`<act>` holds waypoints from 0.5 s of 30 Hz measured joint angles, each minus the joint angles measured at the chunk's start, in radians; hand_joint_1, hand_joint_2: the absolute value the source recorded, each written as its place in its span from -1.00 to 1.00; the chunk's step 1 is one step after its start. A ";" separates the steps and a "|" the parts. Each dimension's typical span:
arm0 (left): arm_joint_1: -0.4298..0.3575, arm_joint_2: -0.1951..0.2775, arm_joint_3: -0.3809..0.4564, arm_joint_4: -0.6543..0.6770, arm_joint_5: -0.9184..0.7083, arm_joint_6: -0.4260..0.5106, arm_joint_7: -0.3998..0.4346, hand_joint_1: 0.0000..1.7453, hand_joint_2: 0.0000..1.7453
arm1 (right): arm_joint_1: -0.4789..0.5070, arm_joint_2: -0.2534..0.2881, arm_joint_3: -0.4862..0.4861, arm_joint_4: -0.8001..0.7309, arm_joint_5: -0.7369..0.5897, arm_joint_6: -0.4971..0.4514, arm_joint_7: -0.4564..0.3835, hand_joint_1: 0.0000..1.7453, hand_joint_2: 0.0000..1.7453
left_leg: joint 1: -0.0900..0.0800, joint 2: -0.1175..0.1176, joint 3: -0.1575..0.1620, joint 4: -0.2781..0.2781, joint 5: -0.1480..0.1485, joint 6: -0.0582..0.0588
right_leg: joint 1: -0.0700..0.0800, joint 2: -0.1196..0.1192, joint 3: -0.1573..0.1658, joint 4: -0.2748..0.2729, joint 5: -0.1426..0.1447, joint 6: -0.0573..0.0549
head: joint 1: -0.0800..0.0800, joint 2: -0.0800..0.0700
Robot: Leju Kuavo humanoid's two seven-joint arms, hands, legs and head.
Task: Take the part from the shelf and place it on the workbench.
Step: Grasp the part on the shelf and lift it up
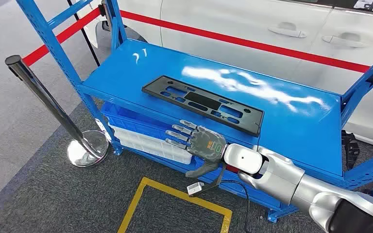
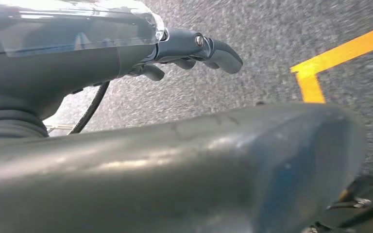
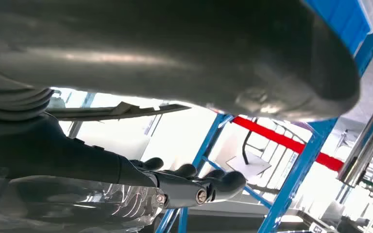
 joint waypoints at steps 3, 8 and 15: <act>-0.002 0.000 0.000 0.000 0.000 0.000 0.000 -1.00 -1.00 | -0.004 0.002 -0.006 0.014 -0.004 0.004 0.000 -1.00 -1.00 | 0.010 -0.003 0.014 -0.014 0.008 0.013 | -0.004 0.013 -0.010 0.023 -0.019 0.008 | 0.000 0.000; -0.006 -0.001 0.000 0.000 0.001 0.000 0.000 -1.00 -1.00 | 0.000 0.013 -0.013 0.061 -0.009 0.003 -0.001 -1.00 -1.00 | 0.016 -0.014 0.022 -0.018 0.007 0.022 | -0.022 0.051 -0.143 0.283 -0.106 0.023 | 0.000 0.000; -0.002 -0.004 0.000 0.000 0.009 -0.007 -0.018 -1.00 -1.00 | -0.010 0.017 -0.023 0.105 0.028 -0.008 0.017 -1.00 -1.00 | 0.011 -0.023 0.009 0.009 -0.015 -0.010 | -0.016 0.014 -0.052 0.034 0.023 0.013 | 0.000 0.000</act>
